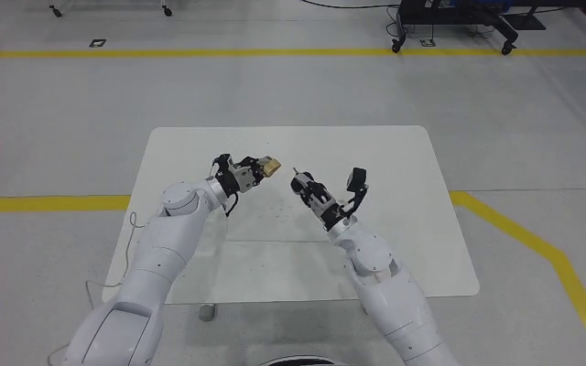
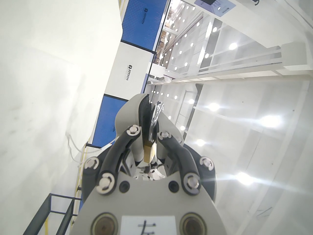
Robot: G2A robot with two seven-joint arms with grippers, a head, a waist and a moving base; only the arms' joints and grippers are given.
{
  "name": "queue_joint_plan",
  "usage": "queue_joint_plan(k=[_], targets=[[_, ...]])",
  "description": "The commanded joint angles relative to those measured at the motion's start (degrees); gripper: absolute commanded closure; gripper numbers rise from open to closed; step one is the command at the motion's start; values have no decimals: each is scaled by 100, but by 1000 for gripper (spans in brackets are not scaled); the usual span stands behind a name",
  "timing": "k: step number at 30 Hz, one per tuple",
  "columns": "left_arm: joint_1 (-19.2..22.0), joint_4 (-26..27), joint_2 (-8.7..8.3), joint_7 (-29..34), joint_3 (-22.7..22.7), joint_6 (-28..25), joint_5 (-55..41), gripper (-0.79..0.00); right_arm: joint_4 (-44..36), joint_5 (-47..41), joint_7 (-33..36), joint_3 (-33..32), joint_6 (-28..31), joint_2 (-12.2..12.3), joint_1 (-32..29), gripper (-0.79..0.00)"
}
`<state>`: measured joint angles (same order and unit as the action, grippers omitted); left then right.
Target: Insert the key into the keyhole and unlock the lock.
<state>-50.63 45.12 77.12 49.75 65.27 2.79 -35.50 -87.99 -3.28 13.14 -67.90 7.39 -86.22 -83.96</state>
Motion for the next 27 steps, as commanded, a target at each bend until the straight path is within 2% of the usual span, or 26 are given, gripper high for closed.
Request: queue_joint_plan(k=[1, 9, 27], targets=[[-8, 21, 5, -87, -18, 51, 34, 0, -92, 216, -77, 125, -157, 0, -57, 0], [-40, 127, 7, -164, -139, 25, 340, 0, 91, 762, -470, 521, -417, -35, 63, 0], [-99, 208, -7, -117, -164, -316, 581, 0, 529, 595, -658, 609, -493, -65, 328, 0]])
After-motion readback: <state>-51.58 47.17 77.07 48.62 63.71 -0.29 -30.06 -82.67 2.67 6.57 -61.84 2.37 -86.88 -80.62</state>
